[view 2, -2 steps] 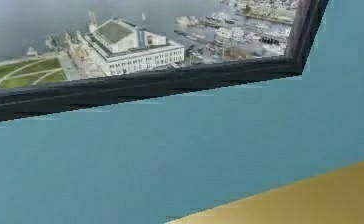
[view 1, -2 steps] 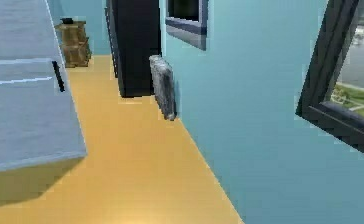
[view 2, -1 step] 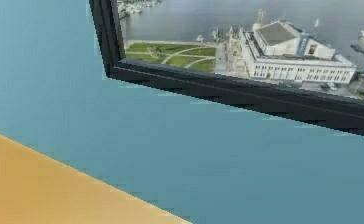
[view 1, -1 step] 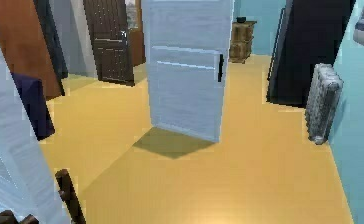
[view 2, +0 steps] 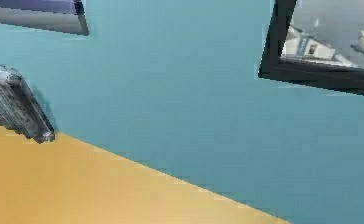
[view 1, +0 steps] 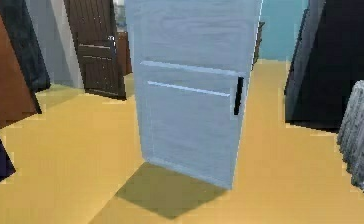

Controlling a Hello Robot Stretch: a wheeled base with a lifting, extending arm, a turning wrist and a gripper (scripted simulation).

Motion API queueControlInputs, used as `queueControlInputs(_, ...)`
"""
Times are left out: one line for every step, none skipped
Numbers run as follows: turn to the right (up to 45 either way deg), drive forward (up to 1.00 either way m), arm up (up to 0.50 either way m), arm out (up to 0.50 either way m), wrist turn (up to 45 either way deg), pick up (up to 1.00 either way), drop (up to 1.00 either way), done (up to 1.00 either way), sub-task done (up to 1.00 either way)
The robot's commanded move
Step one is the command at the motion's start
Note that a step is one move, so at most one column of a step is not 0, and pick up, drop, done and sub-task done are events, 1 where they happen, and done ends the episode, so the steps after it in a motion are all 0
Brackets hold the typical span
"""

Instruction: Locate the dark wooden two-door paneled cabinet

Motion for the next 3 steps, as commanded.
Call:
queueControlInputs(-30.0,0.00,0.00,0.00,0.0,0.00,0.00,0.00,0.00)
queueControlInputs(0.0,1.00,0.00,0.00,0.0,0.00,0.00,0.00,0.00)
queueControlInputs(0.0,1.00,0.00,0.00,0.0,0.00,0.00,0.00,0.00)
